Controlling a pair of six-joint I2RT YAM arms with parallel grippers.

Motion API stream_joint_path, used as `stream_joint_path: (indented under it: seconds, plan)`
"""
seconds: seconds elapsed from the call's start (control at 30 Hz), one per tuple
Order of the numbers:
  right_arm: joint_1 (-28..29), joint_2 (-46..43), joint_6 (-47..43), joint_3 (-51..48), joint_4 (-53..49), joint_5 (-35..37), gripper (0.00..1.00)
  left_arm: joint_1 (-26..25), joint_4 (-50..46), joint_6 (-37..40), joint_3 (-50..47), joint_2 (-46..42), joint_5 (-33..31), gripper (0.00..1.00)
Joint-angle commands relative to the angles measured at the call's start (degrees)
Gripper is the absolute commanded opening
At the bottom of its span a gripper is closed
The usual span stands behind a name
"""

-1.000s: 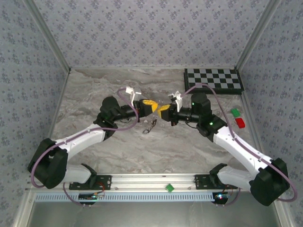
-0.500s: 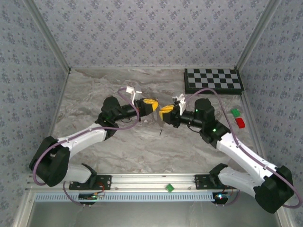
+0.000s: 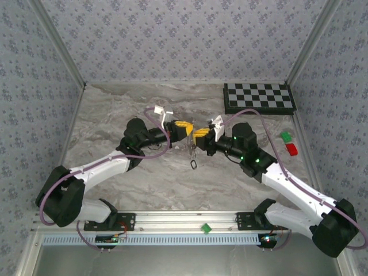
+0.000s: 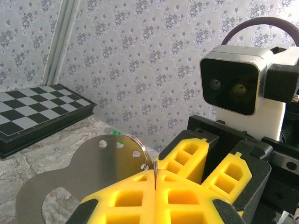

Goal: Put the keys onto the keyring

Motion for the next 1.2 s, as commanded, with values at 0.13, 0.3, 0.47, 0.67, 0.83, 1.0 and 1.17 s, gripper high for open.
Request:
stream_joint_path:
  seconds: [0.13,0.3,0.47,0.67,0.83,1.0,1.17]
  plan:
    - [-1.47,-0.83,-0.60,1.07,0.90,-2.28,0.17,-0.38,2.64,1.92,0.62,-2.06,1.72,0.00]
    - [-6.47,-1.49,1.92,0.30,5.71,-10.83,0.21,-0.04,2.11,5.89,0.73,-3.11,4.00,0.00]
    - [-8.07,-1.38,0.10,-0.02,9.59,-14.57,0.20,0.98,0.84,8.73,1.23,-4.18,5.23,0.00]
    - [-10.05,-0.28,-3.85,1.37,11.45,-19.11,0.19,2.00,-4.04,13.36,4.13,-6.20,6.32,0.00]
    - [-11.20,1.93,-4.70,6.36,10.60,-22.58,0.25,3.00,-12.48,19.85,9.09,-8.10,6.64,0.00]
    - [-11.31,4.56,-6.66,11.28,8.78,-22.53,0.25,4.27,-14.77,21.11,14.01,-8.09,7.25,0.00]
    - [-11.17,5.08,-9.49,14.55,9.29,-21.41,0.23,4.54,-19.67,23.11,20.54,-7.12,8.28,0.00]
